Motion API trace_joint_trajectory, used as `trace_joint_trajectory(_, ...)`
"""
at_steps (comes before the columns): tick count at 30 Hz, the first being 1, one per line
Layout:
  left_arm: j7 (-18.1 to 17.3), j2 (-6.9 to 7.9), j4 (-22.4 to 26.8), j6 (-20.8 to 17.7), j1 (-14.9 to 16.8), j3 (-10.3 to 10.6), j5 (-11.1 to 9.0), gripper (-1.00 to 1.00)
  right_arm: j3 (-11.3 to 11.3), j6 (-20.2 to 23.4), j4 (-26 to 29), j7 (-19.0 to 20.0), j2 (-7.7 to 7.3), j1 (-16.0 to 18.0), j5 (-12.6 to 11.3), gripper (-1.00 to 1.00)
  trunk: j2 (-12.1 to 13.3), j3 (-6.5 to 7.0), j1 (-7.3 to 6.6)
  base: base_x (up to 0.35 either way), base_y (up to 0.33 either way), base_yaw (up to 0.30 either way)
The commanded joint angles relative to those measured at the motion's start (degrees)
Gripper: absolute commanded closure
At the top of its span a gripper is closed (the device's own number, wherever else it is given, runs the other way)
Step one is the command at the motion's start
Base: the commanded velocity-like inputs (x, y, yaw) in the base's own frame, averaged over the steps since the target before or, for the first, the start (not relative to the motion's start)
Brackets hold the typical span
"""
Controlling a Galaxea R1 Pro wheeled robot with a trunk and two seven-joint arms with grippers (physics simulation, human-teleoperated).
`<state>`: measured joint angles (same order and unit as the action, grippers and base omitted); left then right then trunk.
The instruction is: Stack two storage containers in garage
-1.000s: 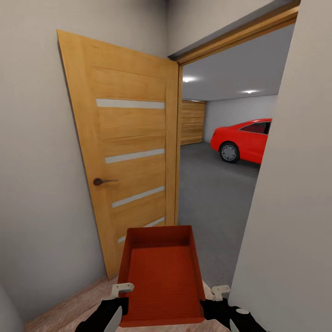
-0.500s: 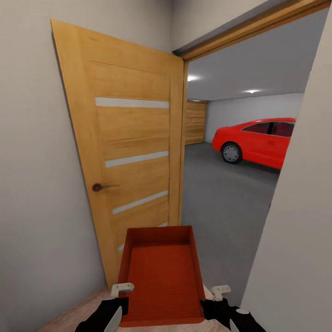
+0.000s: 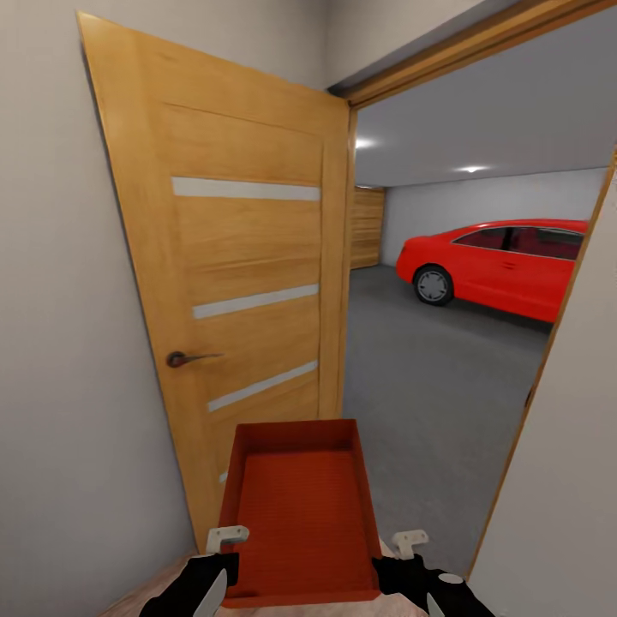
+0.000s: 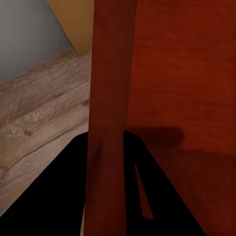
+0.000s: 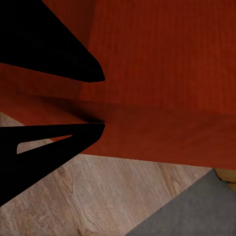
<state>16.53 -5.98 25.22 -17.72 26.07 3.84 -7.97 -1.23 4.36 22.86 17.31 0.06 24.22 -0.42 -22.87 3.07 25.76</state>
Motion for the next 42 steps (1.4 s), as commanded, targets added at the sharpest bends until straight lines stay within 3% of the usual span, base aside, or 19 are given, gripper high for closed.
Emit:
trace_joint_trajectory(1, 0.52, 0.62, 0.27, 4.8, 0.04, -2.07, 1.11, 1.0, -0.33, 0.4, 0.02, 1.68, -0.06, -0.05, -0.29, 1.0, -0.05, -0.03, 0.02, 0.013, 0.003, -0.098)
trace_joint_trajectory(42, 0.52, 0.62, 0.27, 4.76, 0.04, -2.08, 1.11, 1.0, -0.39, 0.47, -0.01, 1.68, -0.06, -0.05, -0.29, 1.0, -0.05, -0.03, 0.02, 0.0, 0.0, -0.272)
